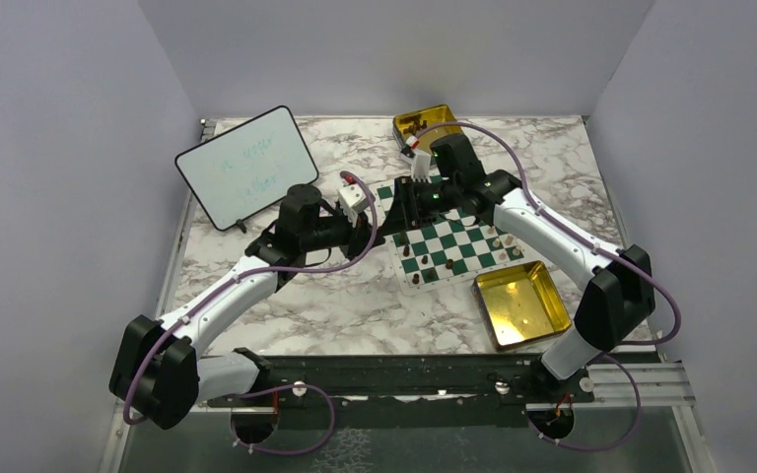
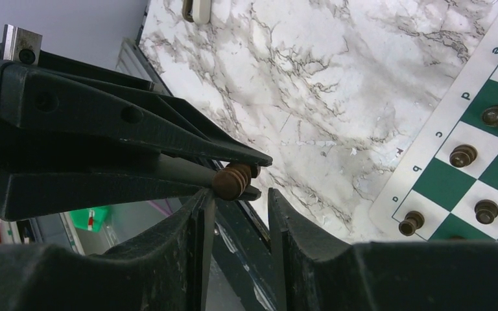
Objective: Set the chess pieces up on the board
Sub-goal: Place the chess piece on the chessboard.
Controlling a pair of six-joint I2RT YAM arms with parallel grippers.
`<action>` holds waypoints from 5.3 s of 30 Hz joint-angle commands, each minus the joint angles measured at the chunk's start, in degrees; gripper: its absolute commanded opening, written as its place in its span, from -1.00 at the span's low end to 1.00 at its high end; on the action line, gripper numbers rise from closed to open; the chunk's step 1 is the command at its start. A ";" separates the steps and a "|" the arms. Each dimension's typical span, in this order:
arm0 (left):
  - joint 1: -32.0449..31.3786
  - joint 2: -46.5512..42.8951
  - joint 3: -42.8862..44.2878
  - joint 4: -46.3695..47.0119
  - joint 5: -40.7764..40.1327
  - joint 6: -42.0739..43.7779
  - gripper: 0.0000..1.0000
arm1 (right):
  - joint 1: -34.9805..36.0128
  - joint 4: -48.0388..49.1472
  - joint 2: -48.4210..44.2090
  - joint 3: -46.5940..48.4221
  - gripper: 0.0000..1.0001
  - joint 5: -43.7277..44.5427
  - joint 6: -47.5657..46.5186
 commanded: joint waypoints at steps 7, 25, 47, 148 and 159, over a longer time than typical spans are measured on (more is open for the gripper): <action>-0.33 0.51 2.42 1.84 1.34 0.77 -1.00 | 1.65 4.26 2.46 -0.58 -0.35 -1.03 1.93; -0.33 1.21 2.65 1.49 0.67 2.05 -0.95 | 1.67 5.63 0.32 -3.41 -0.56 1.24 3.67; -0.33 -0.02 0.49 1.77 0.39 5.45 -0.95 | 1.65 12.16 -0.49 -6.72 -0.20 2.84 14.77; -2.19 -0.95 1.72 31.09 10.02 -1.75 -0.02 | -11.51 74.01 -20.11 -38.21 -0.98 -7.62 67.12; -2.79 -0.82 2.27 31.58 8.55 -2.32 -0.61 | -11.49 73.59 -20.21 -39.18 -0.98 -7.55 66.76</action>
